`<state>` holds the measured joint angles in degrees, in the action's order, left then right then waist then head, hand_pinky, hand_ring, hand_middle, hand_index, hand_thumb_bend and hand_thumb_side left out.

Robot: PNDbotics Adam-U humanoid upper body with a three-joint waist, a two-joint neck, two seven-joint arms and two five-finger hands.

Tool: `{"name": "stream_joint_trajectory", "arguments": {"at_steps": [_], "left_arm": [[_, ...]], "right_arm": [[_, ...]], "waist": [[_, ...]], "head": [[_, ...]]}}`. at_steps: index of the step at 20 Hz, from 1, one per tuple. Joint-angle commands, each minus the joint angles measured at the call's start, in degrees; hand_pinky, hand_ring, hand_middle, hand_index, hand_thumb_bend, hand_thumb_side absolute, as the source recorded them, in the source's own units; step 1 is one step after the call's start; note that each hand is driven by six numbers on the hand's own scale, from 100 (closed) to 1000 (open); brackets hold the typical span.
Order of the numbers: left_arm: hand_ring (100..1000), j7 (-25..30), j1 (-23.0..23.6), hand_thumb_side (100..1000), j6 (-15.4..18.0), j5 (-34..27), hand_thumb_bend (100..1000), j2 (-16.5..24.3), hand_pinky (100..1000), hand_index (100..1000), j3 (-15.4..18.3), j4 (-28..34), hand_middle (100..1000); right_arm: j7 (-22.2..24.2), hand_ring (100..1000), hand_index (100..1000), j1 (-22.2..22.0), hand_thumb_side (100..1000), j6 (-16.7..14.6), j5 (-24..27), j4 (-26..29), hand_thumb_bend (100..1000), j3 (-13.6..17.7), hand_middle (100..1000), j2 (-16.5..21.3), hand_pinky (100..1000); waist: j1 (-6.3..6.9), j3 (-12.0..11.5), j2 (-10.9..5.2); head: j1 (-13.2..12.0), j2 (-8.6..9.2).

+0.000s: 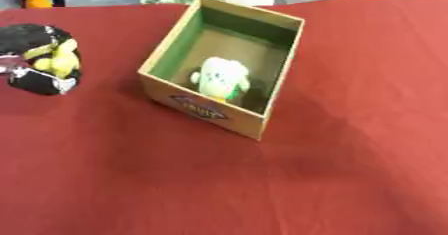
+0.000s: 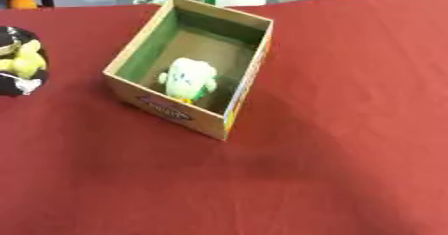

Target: Pick up objects on the table and place them in the box.

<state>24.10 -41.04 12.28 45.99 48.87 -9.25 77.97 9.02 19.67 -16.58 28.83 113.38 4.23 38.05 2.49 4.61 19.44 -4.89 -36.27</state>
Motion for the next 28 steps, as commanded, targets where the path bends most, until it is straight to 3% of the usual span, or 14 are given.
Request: {"name": "stream_joint_trajectory", "arguments": {"at_steps": [1, 4, 5, 6, 16, 22, 25, 28], "left_arm": [[600, -1.19, -3.32, 413, 0.95, 0.57, 100, 0.63, 334, 670, -0.01, 1.95, 681], [594, -2.58, -7.09, 433, 2.53, 1.63, 100, -1.98, 327, 663, -0.49, 2.92, 679], [593, -3.14, -8.24, 502, 2.98, 1.95, 100, -3.09, 324, 662, -0.52, 3.03, 678], [593, -3.71, -9.24, 445, 3.35, 2.29, 100, -4.11, 324, 662, -0.6, 3.09, 678], [581, -10.77, -17.96, 526, 7.05, 9.99, 100, -17.56, 302, 654, -0.6, 2.47, 672], [558, -15.23, -19.7, 533, 9.23, 17.74, 100, -27.01, 282, 636, -0.12, -0.9, 654], [532, -16.03, -19.86, 520, 10.56, 21.1, 100, -29.84, 226, 630, -0.62, -3.27, 628], [539, -15.9, -19.86, 493, 11.94, 23.62, 100, -31.83, 240, 630, -1.19, -6.0, 619]], "right_arm": [[0.07, 936, 932, 0.83, 822, 0.04, 0.59, 1.21, 376, 0.4, 561, 1.64, 953], [0.32, 935, 930, 1.51, 828, -0.14, 1.18, 1.21, 376, 0.04, 562, 1.99, 950], [0.42, 935, 929, 1.8, 831, -0.24, 1.43, 1.21, 376, -0.09, 562, 2.12, 949], [0.52, 935, 929, 2.08, 830, -0.31, 1.68, 1.21, 376, -0.22, 562, 2.22, 948], [1.26, 935, 928, 3.91, 828, 0.23, 3.53, 1.21, 369, -0.85, 562, 1.44, 948], [1.59, 935, 928, 4.79, 826, 0.63, 4.33, 1.21, 367, -1.08, 561, 0.54, 949], [1.88, 936, 928, 5.18, 825, 1.05, 4.6, 1.21, 364, -1.29, 561, 0.12, 949], [2.13, 936, 928, 5.72, 825, 1.47, 5.03, 1.21, 362, -1.52, 561, -0.26, 949]], "waist": [[-0.01, 0.06, -1.51], [-0.08, 0.14, -1.68], [-0.13, 0.17, -1.7], [-0.16, 0.22, -1.7], [-0.59, 1.39, -1.57], [-1.18, 2.2, -1.4], [-1.26, 2.38, -1.44], [-1.3, 2.65, -1.51]], "head": [[0.07, -0.56], [0.2, -0.96], [0.34, -1.03], [0.47, -1.06], [-0.31, -0.41], [-1.79, -0.14], [-2.33, -0.1], [-2.69, 0.05]]}}
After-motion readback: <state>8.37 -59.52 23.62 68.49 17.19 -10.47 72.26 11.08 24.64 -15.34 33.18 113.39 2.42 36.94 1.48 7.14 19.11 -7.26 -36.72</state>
